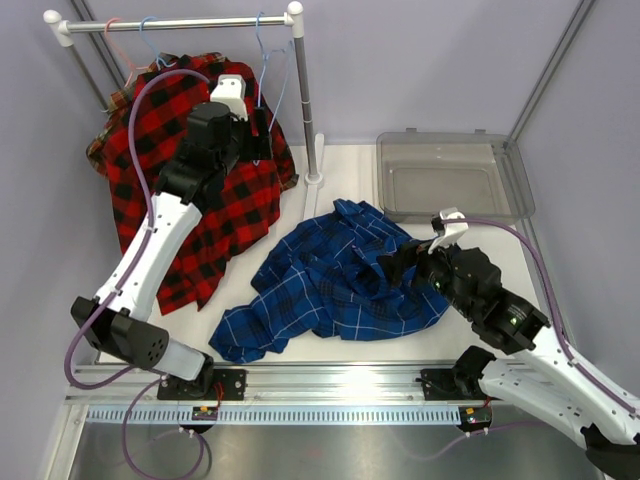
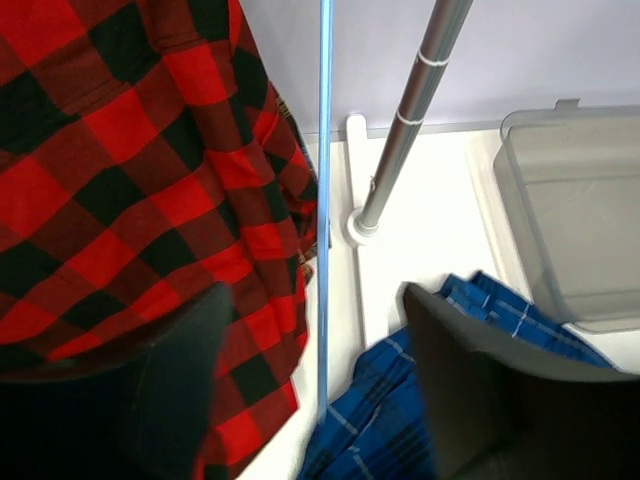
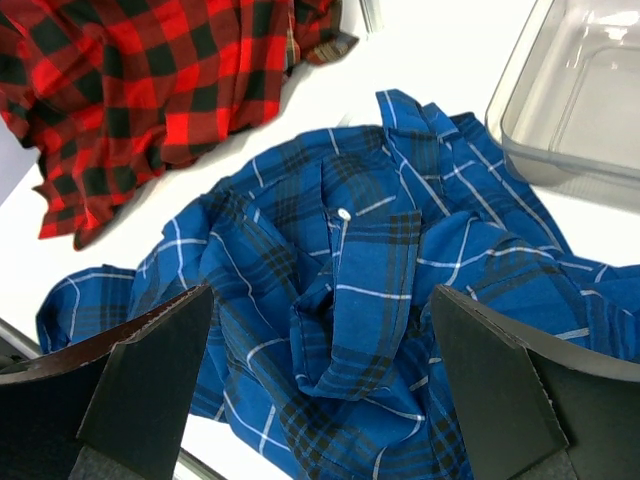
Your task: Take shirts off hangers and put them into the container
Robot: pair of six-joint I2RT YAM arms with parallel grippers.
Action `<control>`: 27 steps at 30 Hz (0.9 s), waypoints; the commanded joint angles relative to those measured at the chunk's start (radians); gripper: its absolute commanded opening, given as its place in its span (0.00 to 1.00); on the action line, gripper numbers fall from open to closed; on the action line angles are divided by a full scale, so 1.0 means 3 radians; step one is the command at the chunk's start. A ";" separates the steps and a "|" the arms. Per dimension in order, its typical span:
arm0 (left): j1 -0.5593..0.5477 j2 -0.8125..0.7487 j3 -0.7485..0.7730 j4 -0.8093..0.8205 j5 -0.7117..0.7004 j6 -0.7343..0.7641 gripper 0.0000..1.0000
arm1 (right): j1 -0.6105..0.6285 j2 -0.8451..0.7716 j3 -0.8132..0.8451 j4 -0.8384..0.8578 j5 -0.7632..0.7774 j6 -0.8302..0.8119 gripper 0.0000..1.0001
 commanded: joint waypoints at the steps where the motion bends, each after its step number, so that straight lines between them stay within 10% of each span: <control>1: 0.0022 -0.0410 -0.0099 0.0205 0.0008 0.0022 0.85 | 0.0022 0.0133 0.0054 -0.0039 0.0008 0.0089 0.99; 4: 0.0022 -0.0675 -0.0227 0.0200 -0.0109 0.0058 0.99 | 0.0022 0.0336 0.0074 -0.0074 0.0013 0.0180 0.99; 27: 0.0022 -0.2348 -0.1941 0.0364 -0.0550 0.0216 0.99 | 0.0171 0.3041 0.0263 -0.0075 -0.0074 0.1198 0.98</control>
